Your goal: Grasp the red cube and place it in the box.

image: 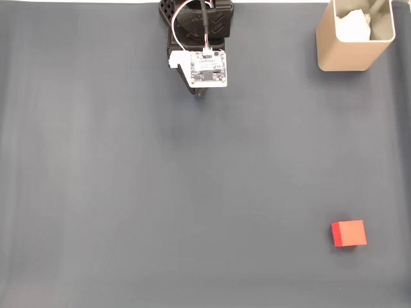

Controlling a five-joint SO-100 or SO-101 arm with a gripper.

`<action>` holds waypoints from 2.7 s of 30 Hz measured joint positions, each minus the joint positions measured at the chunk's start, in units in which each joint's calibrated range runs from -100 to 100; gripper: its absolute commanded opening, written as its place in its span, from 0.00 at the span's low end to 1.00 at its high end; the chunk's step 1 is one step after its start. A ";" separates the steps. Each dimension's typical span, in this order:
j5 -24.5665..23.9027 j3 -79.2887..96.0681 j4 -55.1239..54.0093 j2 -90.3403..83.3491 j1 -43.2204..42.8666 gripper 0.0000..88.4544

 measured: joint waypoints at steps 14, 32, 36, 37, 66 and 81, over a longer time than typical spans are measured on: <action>0.00 0.00 0.00 0.00 0.00 0.00; -0.59 0.00 0.00 0.00 0.00 0.00; -1.03 0.00 0.00 0.00 0.00 0.00; -1.03 0.00 0.00 0.00 0.00 0.00; -1.32 -0.09 -19.49 1.22 -0.15 0.00; -2.30 -12.57 -24.58 17.46 -1.93 0.00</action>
